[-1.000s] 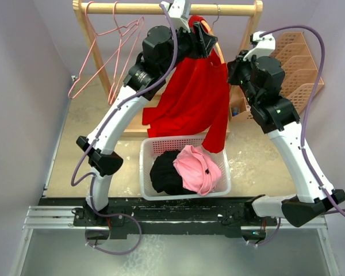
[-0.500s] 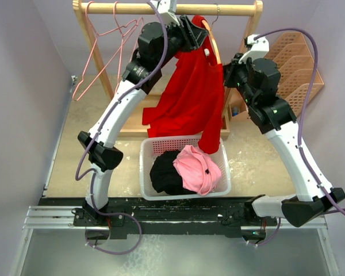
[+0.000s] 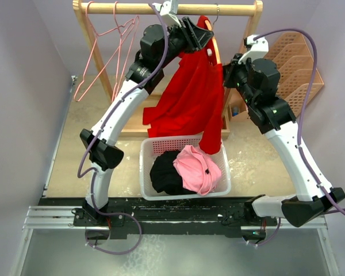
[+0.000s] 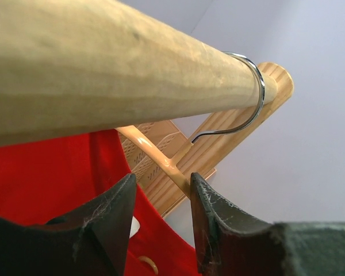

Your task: Remove the t-shirt from the hanger

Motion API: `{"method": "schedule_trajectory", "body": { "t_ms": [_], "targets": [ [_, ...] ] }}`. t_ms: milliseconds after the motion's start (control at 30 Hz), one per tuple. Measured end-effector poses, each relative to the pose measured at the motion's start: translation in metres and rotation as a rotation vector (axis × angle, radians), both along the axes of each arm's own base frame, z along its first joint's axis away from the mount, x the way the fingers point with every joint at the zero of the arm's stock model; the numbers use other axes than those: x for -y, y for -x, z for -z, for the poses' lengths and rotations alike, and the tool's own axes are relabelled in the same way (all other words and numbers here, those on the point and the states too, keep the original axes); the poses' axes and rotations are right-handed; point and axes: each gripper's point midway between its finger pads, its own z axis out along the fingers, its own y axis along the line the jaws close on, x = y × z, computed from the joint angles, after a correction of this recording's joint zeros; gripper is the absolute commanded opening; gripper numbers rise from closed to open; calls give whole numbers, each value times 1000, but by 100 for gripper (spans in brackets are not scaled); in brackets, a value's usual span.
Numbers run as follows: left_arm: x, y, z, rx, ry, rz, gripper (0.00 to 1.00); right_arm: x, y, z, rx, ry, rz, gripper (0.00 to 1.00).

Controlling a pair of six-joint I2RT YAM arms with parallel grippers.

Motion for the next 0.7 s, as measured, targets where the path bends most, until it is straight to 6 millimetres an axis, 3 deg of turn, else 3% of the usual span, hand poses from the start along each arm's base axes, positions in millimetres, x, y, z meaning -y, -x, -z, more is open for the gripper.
{"method": "schedule_trajectory", "body": {
  "t_ms": [700],
  "targets": [
    [13,5,0,30,45,64,40,-5,-1,5,-8,-4,-21,0]
  ]
}}
